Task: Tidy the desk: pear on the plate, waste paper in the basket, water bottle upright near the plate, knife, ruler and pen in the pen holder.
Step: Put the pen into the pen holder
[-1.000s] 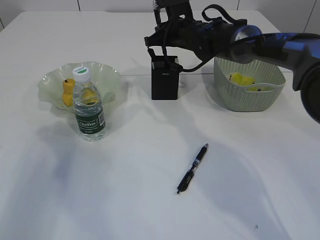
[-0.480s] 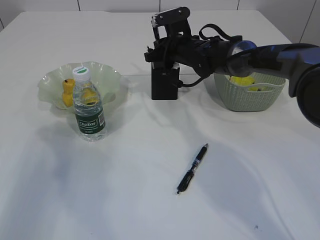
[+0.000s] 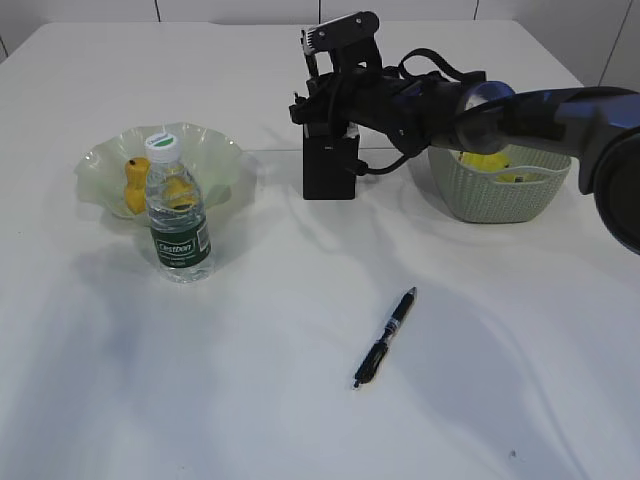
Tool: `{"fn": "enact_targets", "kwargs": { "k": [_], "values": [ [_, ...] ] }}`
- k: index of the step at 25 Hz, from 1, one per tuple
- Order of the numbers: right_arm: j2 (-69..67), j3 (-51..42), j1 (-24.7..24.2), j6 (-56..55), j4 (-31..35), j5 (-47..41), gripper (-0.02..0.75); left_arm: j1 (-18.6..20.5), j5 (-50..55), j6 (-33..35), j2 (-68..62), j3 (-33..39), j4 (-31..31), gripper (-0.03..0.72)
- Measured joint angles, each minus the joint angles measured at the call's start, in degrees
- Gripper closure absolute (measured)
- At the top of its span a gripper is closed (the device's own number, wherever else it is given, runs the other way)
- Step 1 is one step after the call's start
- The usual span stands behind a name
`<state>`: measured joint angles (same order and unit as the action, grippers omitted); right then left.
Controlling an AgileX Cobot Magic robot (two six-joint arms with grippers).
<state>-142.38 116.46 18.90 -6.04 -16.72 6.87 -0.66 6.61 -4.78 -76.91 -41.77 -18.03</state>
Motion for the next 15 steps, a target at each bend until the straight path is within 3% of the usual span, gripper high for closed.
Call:
{"fn": "enact_targets", "kwargs": {
  "k": [15],
  "values": [
    [0.0, 0.0, -0.1, 0.0, 0.0, -1.2, 0.664, 0.0, -1.4, 0.0, -0.5, 0.0, 0.6, 0.348]
  ]
}}
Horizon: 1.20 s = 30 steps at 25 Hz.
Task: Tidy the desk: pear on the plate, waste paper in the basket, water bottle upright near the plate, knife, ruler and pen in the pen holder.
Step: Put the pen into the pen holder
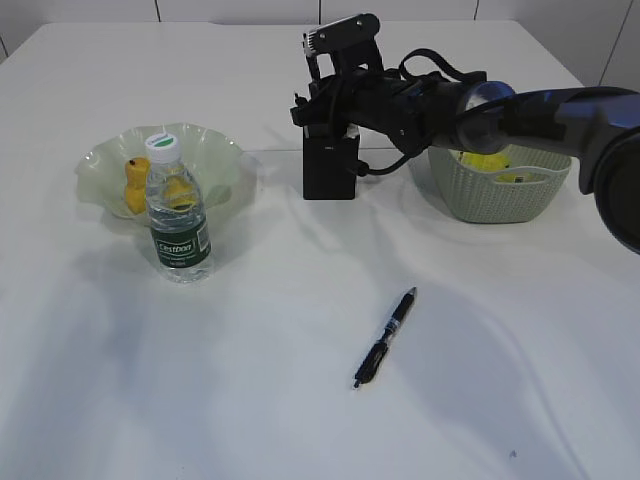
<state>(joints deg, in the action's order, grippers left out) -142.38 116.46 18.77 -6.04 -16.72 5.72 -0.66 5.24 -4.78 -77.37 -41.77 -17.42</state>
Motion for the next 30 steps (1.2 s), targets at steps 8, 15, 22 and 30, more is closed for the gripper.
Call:
{"fn": "enact_targets", "kwargs": {
  "k": [8, 15, 22, 30],
  "values": [
    [0.0, 0.0, 0.0, 0.0, 0.0, -0.8, 0.664, 0.0, -0.5, 0.0, 0.0, 0.0, 0.6, 0.348],
    [0.0, 0.0, 0.0, 0.0, 0.0, -0.8, 0.642, 0.0, -0.8, 0.0, 0.0, 0.0, 0.6, 0.348],
    [0.0, 0.0, 0.0, 0.0, 0.0, -0.8, 0.601, 0.0, -1.5, 0.0, 0.0, 0.0, 0.6, 0.348],
    [0.0, 0.0, 0.0, 0.0, 0.0, -0.8, 0.57, 0.0, -1.6, 0.0, 0.0, 0.0, 0.6, 0.348]
  ]
}}
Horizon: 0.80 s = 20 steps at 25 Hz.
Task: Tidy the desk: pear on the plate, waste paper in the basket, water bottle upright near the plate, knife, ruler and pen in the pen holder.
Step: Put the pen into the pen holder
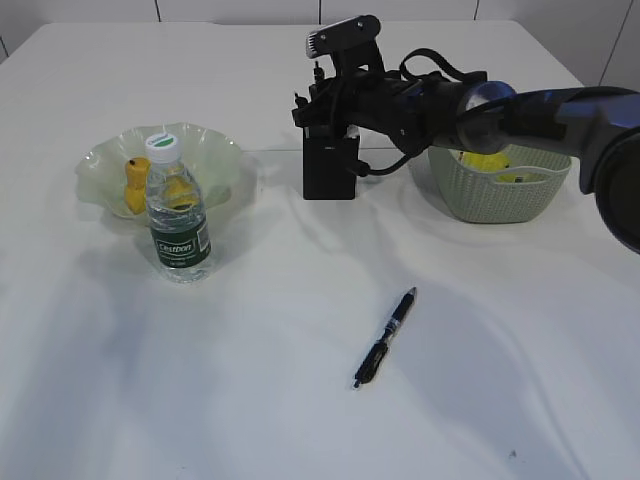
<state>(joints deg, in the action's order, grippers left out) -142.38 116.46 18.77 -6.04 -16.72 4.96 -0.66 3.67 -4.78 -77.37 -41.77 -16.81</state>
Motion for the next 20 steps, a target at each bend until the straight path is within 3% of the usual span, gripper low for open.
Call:
{"fn": "enact_targets", "kwargs": {
  "k": [20],
  "values": [
    [6.2, -0.1, -0.4, -0.1, 4.0, -7.5, 0.559, 0.0, 0.0, 0.0, 0.0, 0.0, 0.3, 0.348]
  ]
}}
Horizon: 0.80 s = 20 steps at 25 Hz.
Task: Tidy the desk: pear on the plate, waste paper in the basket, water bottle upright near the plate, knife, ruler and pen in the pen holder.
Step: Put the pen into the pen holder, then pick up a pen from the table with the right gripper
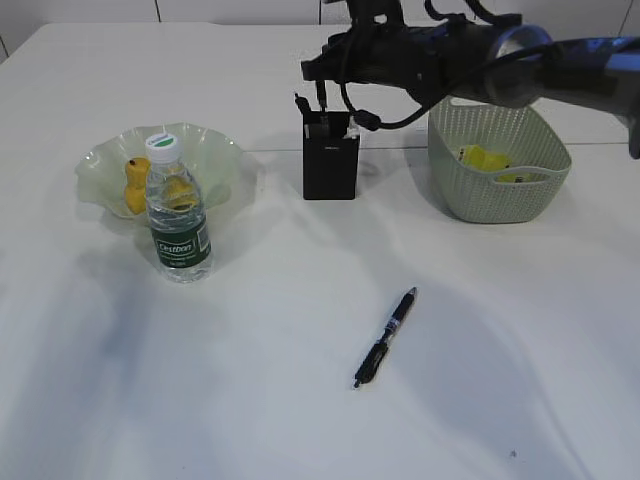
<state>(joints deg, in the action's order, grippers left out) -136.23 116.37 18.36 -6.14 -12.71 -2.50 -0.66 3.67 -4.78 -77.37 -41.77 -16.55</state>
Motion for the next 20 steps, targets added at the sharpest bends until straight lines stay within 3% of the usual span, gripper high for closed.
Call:
{"fn": "enact_targets", "kwargs": {
  "k": [20],
  "values": [
    [13.0, 0.0, 0.0, 0.0, 1.9, -20.3, 0.557, 0.0, -1.5, 0.0, 0.0, 0.0, 4.0, 0.348]
  ]
}}
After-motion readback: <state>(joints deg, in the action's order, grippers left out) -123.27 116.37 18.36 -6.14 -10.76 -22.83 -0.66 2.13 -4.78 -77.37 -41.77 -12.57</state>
